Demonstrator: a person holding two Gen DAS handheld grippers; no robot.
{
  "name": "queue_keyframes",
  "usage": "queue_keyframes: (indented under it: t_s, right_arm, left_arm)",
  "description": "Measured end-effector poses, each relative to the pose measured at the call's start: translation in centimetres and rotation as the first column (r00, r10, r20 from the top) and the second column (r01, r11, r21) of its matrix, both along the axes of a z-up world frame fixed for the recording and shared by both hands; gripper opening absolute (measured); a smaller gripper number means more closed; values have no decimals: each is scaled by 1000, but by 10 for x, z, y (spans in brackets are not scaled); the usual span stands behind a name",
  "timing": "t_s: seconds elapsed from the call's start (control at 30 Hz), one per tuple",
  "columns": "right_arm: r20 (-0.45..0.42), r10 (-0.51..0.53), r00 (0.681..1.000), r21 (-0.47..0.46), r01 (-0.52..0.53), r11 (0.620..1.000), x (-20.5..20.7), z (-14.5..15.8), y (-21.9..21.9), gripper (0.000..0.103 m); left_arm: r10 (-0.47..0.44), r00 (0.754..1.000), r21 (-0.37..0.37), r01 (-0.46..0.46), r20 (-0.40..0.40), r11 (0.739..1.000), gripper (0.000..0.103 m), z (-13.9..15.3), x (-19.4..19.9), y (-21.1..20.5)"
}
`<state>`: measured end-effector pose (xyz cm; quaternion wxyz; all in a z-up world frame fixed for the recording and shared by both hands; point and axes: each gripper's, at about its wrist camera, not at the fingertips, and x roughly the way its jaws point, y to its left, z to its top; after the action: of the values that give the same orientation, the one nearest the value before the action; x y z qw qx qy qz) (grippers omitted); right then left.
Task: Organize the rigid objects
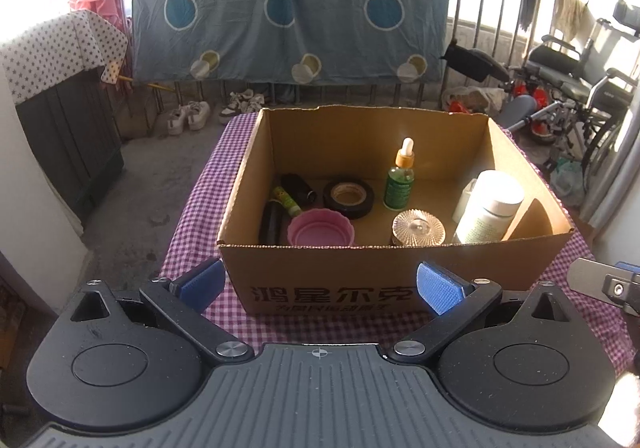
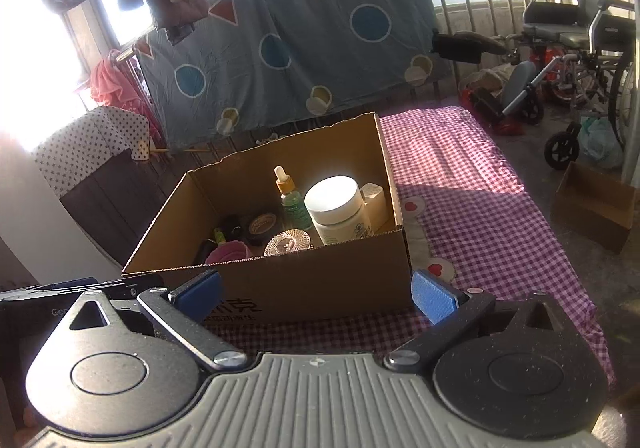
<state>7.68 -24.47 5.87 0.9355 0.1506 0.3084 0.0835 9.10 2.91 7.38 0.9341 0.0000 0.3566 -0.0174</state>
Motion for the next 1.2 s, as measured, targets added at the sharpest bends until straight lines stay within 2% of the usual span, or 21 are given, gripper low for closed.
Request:
queue_keyframes:
  t_s: [0.27, 0.57, 1.2]
  right_arm:
    - [-68, 11, 998, -84, -17, 996, 27, -11, 28, 103]
    - [-73, 27, 997, -154, -38, 987, 46, -11, 51, 103]
    - [-75, 16, 997, -182, -30, 983, 50, -7, 54, 103]
  left_arm:
    - [29, 999, 28, -28, -38, 999, 103, -7, 11, 3]
    - [12, 999, 57, -10, -33, 998, 103, -6, 23, 1]
    - [3, 1000, 65, -1, -29, 998, 102, -7, 26, 2]
